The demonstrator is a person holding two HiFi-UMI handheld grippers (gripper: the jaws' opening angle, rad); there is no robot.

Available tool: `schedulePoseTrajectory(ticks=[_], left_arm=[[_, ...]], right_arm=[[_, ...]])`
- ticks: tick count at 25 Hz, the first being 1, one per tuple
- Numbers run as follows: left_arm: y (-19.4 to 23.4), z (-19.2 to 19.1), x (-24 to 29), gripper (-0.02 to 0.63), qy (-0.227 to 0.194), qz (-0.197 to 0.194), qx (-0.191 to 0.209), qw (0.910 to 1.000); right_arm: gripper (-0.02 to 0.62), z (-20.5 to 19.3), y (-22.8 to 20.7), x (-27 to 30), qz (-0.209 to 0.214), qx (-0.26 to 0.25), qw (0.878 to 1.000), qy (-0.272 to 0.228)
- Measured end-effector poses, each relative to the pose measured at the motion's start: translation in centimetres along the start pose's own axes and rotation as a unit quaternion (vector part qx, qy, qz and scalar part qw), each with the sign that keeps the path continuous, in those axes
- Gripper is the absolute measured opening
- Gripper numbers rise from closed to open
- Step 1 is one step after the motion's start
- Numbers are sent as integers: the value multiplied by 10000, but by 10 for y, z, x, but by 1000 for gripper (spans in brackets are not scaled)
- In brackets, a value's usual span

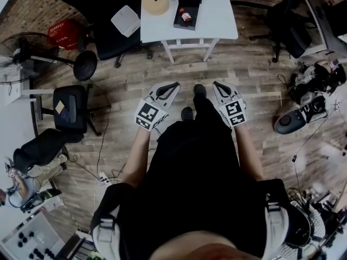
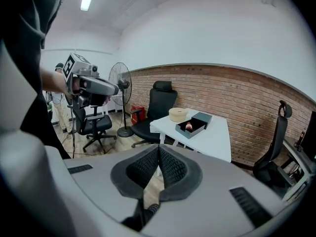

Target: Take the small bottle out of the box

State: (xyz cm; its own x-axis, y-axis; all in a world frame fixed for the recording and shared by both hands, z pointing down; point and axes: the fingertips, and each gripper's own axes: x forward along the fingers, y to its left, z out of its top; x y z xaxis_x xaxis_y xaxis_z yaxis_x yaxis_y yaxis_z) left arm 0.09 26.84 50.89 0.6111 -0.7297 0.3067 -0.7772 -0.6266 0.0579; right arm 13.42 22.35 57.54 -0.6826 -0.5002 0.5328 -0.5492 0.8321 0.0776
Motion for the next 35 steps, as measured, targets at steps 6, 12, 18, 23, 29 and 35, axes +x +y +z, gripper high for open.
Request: schedulePoseTrajectory(ticks=[6,12,18,23,29,35], left_arm=[[17,7,3,31,-7,106,-5,9999],[31,8,8,31,19,136,-47,9999],[44,1,10,31,111,185,-109,9997],[56,5,19,31,161,137,-63,9998],[82,11,27,31,172,200,-78,9996],[105,18,45,31,185,240,-58,9995]], right_arm=[[-2,11,-13,16,27,-46,10000,-36],[-2,21,-19,30,71,-43,9999,-63],[-2,13,-21,45,149,105,9998,51],[-2,20,-35,60,145,175,9997,-20],[-2,47,-49,82,170,196,9996,-120],[-2,49,-72,106,222,213,9995,-43]])
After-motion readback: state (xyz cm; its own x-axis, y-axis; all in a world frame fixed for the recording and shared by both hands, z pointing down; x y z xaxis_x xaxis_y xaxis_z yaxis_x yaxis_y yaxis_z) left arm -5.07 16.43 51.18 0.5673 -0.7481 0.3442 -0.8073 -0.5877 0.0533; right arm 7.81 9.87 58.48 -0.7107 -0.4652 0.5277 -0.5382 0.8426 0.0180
